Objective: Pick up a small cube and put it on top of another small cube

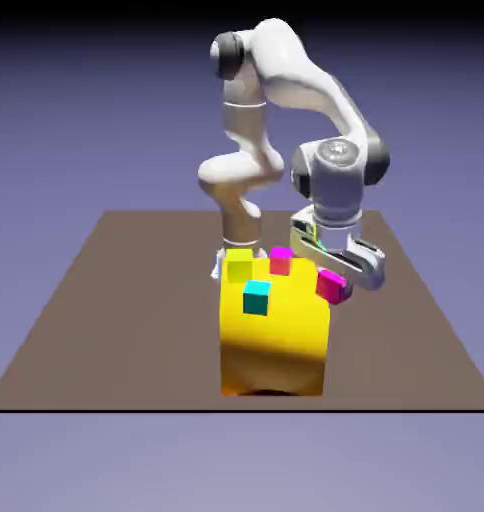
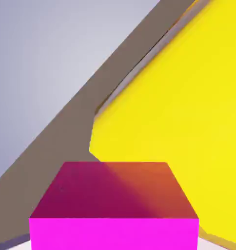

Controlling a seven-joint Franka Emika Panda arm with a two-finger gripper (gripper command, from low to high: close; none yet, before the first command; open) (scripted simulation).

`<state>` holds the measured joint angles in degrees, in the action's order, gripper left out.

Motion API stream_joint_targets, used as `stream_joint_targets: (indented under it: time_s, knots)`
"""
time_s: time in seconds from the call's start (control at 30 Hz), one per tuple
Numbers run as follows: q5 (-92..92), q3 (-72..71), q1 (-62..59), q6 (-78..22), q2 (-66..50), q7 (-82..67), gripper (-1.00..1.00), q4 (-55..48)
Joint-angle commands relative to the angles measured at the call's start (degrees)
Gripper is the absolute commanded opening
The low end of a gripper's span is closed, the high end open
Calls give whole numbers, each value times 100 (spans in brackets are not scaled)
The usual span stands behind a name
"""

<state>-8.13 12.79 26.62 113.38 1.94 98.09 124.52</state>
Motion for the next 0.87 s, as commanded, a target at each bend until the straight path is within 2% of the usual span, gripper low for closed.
stream_joint_targets:
  time_s: [0.0,0.5,0.57,0.73,0.77,0.83]
  knots:
    - [42,-91,-119,-95,150,-245,-100,72]
    - [476,-1473,-3198,-1380,2335,-3957,-100,1140]
    - [417,-1580,-3300,-1284,2261,-4024,-100,1131]
    - [372,-1623,-3275,-221,2102,-4045,-100,2035]
    - [372,-1623,-3275,-221,2102,-4045,100,2035]
    - [382,-1613,-3280,-465,2138,-4040,100,1827]
